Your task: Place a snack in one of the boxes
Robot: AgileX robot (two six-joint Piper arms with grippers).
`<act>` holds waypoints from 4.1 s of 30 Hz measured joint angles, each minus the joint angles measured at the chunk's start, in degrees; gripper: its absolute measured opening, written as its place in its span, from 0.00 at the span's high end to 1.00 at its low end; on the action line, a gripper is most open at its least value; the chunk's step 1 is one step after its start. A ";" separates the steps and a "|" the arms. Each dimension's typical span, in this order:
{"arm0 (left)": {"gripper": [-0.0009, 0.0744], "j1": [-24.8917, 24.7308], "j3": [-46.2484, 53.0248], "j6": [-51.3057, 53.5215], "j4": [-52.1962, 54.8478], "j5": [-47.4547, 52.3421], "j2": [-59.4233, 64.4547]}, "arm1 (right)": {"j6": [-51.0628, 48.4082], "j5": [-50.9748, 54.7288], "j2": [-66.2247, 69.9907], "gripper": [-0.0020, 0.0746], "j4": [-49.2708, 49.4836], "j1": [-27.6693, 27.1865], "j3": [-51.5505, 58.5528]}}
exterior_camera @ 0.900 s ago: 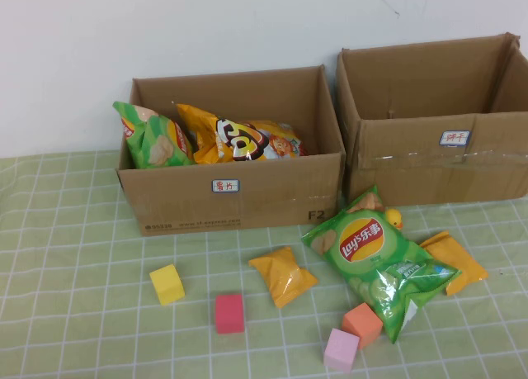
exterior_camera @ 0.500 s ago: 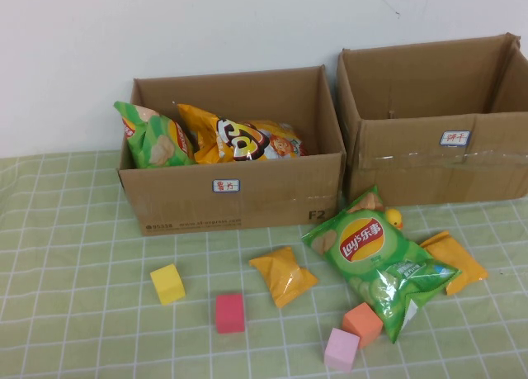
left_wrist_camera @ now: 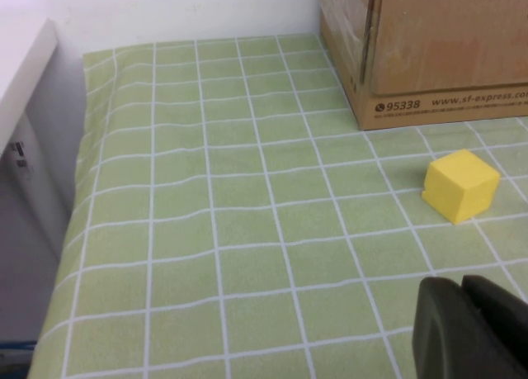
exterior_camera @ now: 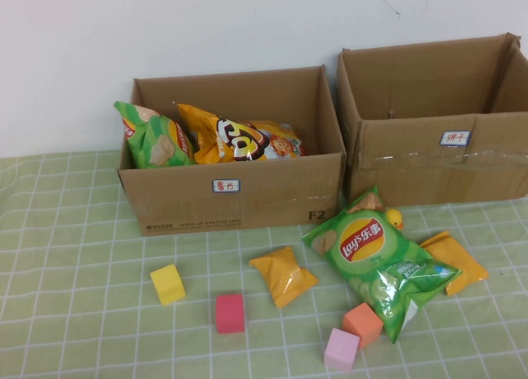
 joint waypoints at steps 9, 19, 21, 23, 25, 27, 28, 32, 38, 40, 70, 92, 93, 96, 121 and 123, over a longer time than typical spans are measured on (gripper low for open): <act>0.99 0.00 0.00 0.00 1.25 -0.35 0.00 | 0.00 0.00 0.00 0.98 -0.36 0.00 0.00; 0.99 0.00 0.00 0.00 1.97 -0.76 0.00 | 0.00 -1.28 0.00 0.98 -1.10 0.00 0.00; 0.99 0.00 0.00 0.00 2.09 -1.89 0.00 | 0.00 -4.81 0.00 0.98 -0.98 0.00 0.53; 0.99 0.00 0.53 0.00 2.35 -5.43 0.00 | 0.00 -10.97 0.00 0.98 -0.42 0.00 0.51; 0.99 0.00 0.63 0.00 3.07 -9.89 0.00 | 0.00 -20.47 0.00 0.98 -0.13 0.00 0.51; 0.99 0.00 0.63 0.00 4.93 -17.34 0.00 | 0.13 -30.21 0.00 0.98 0.15 0.00 0.51; 0.99 0.00 0.63 0.00 5.40 -20.55 0.00 | 0.44 -34.99 0.00 0.98 0.14 0.00 0.51; 0.99 0.00 0.63 0.37 7.51 -37.11 0.00 | 4.44 -50.55 0.00 0.98 0.39 0.00 0.51; 0.99 0.00 0.63 0.47 8.13 -58.08 0.00 | 6.10 -59.08 0.00 0.98 1.49 0.00 0.51; 0.99 0.00 0.63 0.47 8.03 -62.83 0.00 | 6.40 -58.70 0.00 0.98 1.49 0.00 0.51; 0.99 0.00 -26.13 -1.64 3.01 -0.75 10.20 | -13.20 -10.78 16.10 0.98 7.28 0.00 -21.75; 0.99 0.00 -27.61 22.03 -27.25 13.01 37.04 | -14.12 -0.03 37.73 0.98 11.24 0.00 -21.75; 0.99 0.00 -28.74 25.10 -30.02 13.36 39.16 | -14.12 -0.10 37.73 0.98 11.31 0.00 -21.75; 0.99 0.00 -32.44 34.02 -36.89 14.19 45.21 | -14.12 -1.38 37.73 0.98 11.59 0.00 -21.27; 0.99 -23.49 -63.27 38.17 -31.32 19.27 86.21 | -14.76 -5.17 37.73 0.98 13.96 0.00 -19.15; 0.99 -25.26 -65.52 36.51 -28.06 21.15 89.06 | -15.10 -5.15 37.73 0.98 14.21 0.00 -19.06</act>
